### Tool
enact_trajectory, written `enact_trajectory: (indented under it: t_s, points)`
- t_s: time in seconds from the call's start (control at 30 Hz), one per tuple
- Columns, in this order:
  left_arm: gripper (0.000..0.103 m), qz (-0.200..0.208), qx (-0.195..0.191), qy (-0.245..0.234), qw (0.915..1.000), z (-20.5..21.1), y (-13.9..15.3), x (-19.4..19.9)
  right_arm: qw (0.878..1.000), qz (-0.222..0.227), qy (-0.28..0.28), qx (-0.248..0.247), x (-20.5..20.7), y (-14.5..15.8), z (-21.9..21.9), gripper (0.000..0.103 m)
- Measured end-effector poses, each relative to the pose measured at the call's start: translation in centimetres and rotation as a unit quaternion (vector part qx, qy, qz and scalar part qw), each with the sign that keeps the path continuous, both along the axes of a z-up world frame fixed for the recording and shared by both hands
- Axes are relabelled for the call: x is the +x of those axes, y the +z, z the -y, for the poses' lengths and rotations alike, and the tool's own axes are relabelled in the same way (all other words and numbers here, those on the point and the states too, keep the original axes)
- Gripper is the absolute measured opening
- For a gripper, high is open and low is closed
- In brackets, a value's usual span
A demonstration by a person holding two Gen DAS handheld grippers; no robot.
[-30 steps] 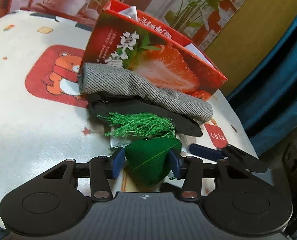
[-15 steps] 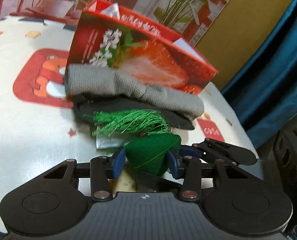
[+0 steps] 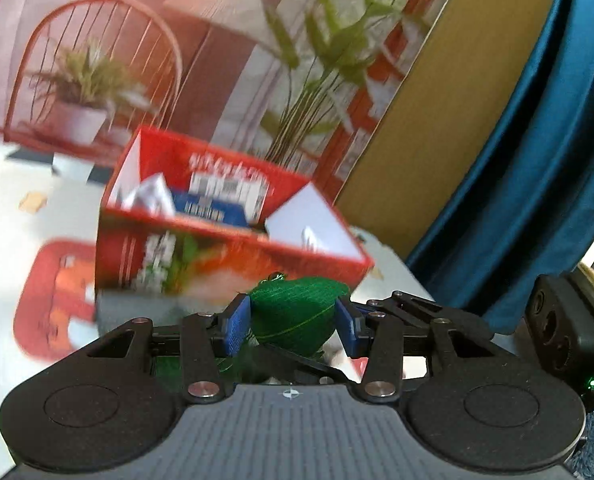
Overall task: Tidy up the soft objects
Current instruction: 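Lift the green yarn ball with both grippers over the box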
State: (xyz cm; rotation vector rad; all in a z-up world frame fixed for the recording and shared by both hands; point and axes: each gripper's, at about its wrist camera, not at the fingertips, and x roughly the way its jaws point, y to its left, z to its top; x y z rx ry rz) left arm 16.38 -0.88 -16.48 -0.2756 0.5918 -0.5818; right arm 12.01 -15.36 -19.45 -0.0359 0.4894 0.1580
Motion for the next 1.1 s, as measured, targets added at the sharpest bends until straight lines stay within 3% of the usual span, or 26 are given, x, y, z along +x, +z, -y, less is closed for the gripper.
enact_trajectory:
  t_s: [0.3, 0.57, 0.87, 1.1]
  points:
    - [0.048, 0.057, 0.014, -0.009, 0.9982, 1.3, 5.2, 2.8, 0.999, 0.042, -0.003, -0.022, 3.1, 5.3, 2.5, 0.060]
    - [0.048, 0.076, 0.018, -0.008, 0.9969, 2.4, 7.4, 6.2, 0.997, 0.056, 0.001, -0.051, 7.0, 8.2, 4.5, 0.060]
    - [0.048, 0.047, -0.004, -0.009, 0.9988, 3.7, 7.3, 12.2, 0.997, 0.047, -0.003, -0.057, 11.7, 8.5, 7.3, 0.060]
    - [0.048, 0.030, 0.007, -0.017, 0.9994, 5.8, 5.4, 15.4, 0.998, 0.020, -0.020, -0.053, 14.7, 6.7, 10.1, 0.060]
